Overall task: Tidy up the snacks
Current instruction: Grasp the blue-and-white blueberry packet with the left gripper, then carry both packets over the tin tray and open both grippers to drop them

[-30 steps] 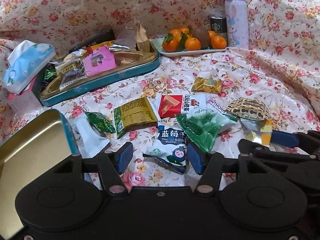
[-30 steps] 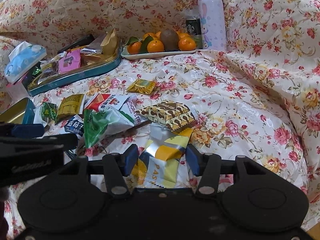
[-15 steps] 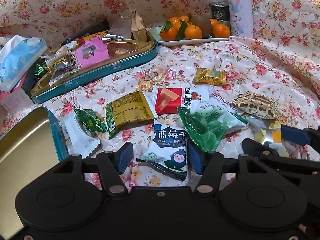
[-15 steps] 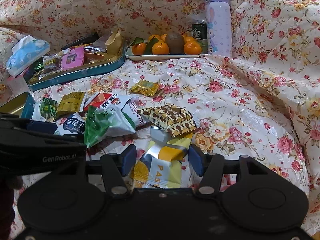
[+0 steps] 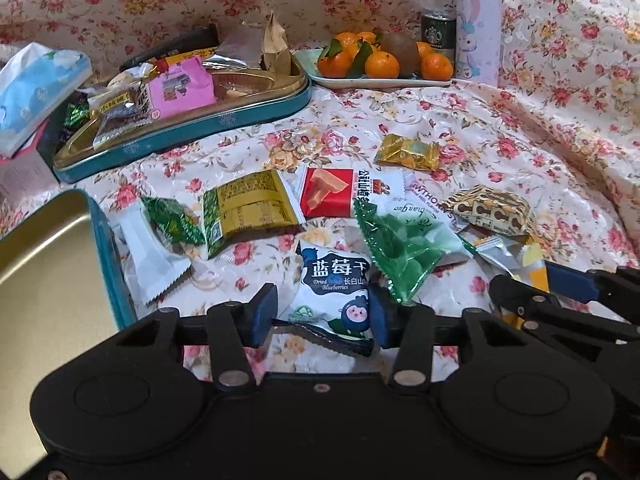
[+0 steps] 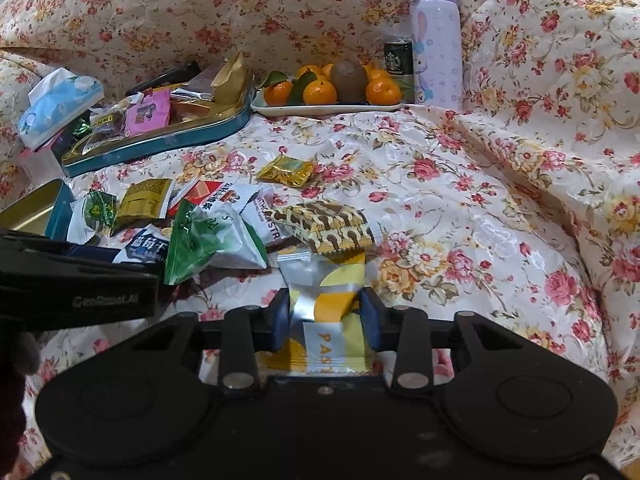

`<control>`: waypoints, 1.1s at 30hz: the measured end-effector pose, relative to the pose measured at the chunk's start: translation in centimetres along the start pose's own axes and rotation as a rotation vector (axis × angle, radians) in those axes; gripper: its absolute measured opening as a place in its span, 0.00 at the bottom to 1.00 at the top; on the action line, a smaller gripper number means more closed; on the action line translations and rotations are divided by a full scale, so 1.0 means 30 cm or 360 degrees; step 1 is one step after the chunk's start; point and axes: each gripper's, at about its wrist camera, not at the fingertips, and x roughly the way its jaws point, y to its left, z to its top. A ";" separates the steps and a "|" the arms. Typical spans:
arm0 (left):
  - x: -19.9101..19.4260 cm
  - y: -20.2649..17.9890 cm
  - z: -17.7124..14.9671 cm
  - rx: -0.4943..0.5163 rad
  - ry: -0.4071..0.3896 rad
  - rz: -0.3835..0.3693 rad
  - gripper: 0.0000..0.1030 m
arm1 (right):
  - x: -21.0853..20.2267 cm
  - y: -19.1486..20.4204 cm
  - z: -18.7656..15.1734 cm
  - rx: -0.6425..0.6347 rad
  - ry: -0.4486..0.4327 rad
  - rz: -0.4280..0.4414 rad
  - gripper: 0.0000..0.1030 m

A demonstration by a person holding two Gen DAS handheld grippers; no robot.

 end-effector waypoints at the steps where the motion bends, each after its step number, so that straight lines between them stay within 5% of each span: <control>1: -0.010 0.004 -0.005 -0.0011 -0.0002 -0.0005 0.53 | -0.004 0.001 -0.002 0.0007 0.0003 -0.0003 0.38; 24: -0.243 0.136 -0.202 -0.0209 -0.0057 -0.0021 0.53 | -0.060 0.076 -0.083 -0.0061 -0.0002 -0.0144 0.41; 33: -0.284 0.187 -0.250 -0.0275 -0.0075 0.0014 0.53 | -0.095 0.076 -0.090 -0.0018 0.0003 -0.0078 0.35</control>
